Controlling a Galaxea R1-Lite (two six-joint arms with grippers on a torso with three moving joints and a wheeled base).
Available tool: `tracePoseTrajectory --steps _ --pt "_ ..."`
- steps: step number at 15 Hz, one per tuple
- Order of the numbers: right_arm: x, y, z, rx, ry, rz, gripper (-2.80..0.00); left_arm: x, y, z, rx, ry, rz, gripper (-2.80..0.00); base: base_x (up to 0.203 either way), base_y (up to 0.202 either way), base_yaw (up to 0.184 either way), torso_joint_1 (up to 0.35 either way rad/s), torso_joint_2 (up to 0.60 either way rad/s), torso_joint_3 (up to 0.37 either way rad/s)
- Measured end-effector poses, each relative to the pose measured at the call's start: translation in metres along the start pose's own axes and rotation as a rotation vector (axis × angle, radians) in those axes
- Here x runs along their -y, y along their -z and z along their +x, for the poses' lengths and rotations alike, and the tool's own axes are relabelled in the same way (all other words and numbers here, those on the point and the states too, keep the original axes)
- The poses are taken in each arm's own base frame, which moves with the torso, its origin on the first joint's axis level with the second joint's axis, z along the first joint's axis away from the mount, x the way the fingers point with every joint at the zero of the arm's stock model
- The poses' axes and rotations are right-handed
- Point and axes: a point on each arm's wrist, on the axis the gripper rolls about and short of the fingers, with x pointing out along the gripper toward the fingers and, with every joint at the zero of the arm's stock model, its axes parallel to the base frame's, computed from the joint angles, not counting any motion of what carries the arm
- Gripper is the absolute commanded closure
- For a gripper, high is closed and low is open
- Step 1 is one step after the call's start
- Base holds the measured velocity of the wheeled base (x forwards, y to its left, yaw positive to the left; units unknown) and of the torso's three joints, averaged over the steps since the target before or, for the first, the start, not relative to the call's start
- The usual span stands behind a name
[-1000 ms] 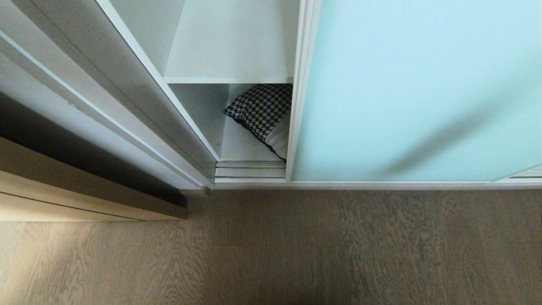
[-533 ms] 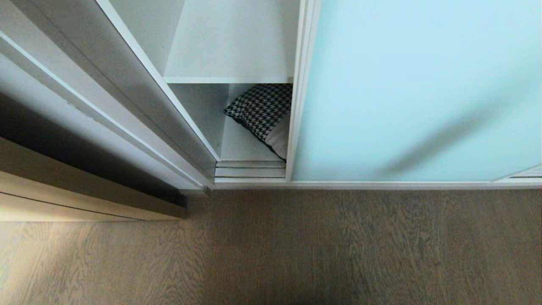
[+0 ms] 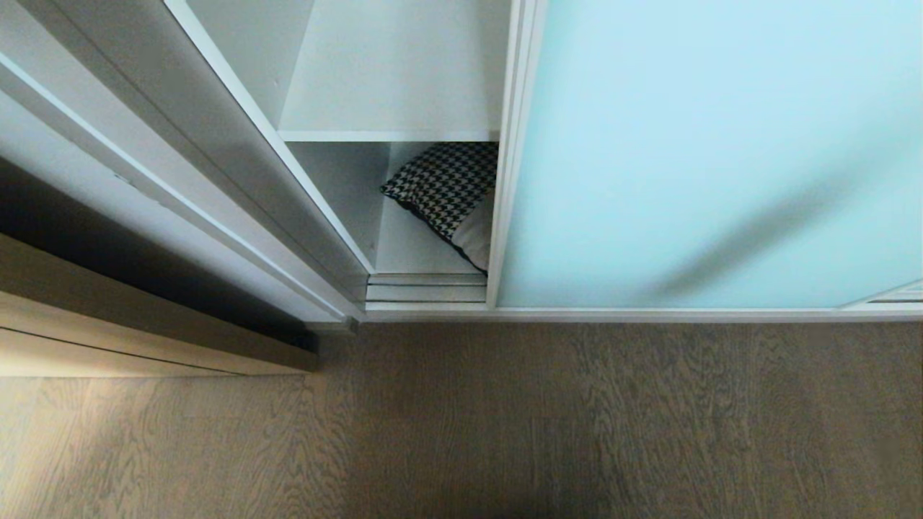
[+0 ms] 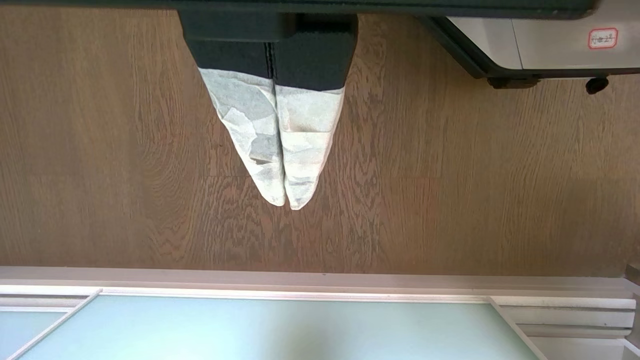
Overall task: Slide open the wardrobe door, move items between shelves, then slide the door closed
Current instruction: Open the door
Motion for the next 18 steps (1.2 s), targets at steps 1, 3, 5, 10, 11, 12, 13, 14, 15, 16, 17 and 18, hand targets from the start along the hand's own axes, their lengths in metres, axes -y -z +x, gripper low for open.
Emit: tracePoseTrajectory --steps 1,3,5,10,11,12,13,14,15,16,17,18 --pt "0.0 0.0 0.0 0.0 0.0 0.0 0.0 0.0 0.001 0.002 -0.007 0.025 -0.011 0.0 0.0 0.0 0.0 0.0 0.0 0.0" --pt "0.0 0.0 0.0 0.0 0.0 0.0 0.0 0.0 0.003 0.009 -0.018 0.085 -0.029 0.0 0.0 0.0 0.0 0.0 0.0 0.0" --pt "0.0 0.0 0.0 0.0 0.0 0.0 0.0 -0.001 0.006 0.018 -0.032 0.146 -0.031 0.0 0.0 0.0 0.0 0.0 0.0 0.0" --pt "0.0 0.0 0.0 0.0 0.0 0.0 0.0 0.008 0.018 0.054 -0.085 0.225 -0.037 0.0 0.0 0.0 0.0 0.0 0.0 0.0" --pt "0.0 0.0 0.0 0.0 0.0 0.0 0.0 0.012 0.02 0.062 -0.099 0.224 -0.04 0.0 0.0 0.0 0.0 0.0 0.0 0.0" --pt "0.0 0.0 0.0 0.0 -0.001 0.0 0.0 0.016 0.023 0.072 -0.111 0.204 -0.041 0.0 0.0 0.0 0.0 0.0 0.0 0.0" --pt "0.0 0.0 0.0 0.0 0.0 0.0 0.0 0.017 0.024 0.083 -0.108 0.169 -0.038 0.0 0.0 0.0 0.0 0.0 0.0 0.0" --pt "0.0 0.0 0.0 0.0 0.0 0.0 0.0 0.017 0.024 0.094 -0.089 0.131 -0.033 0.0 0.0 0.0 0.0 0.0 0.0 0.0" --pt "0.0 0.0 0.0 0.0 0.0 0.0 0.0 0.016 0.024 0.105 -0.066 0.085 -0.029 0.0 0.0 0.0 0.0 0.0 0.0 0.0" --pt "0.0 0.0 0.0 0.0 0.0 0.0 0.0 0.015 0.024 0.115 -0.046 0.038 -0.025 0.0 0.0 0.0 0.0 0.0 0.0 0.0" --pt "0.0 0.0 0.0 0.0 0.0 0.0 0.0 0.014 0.024 0.125 -0.033 0.0 -0.024 0.0 0.0 0.0 0.0 0.0 0.0 0.0" --pt "0.0 0.0 0.0 0.0 0.0 0.0 0.0 0.013 0.025 0.135 -0.025 -0.034 -0.022 0.0 0.0 0.0 0.0 0.0 0.0 0.0"
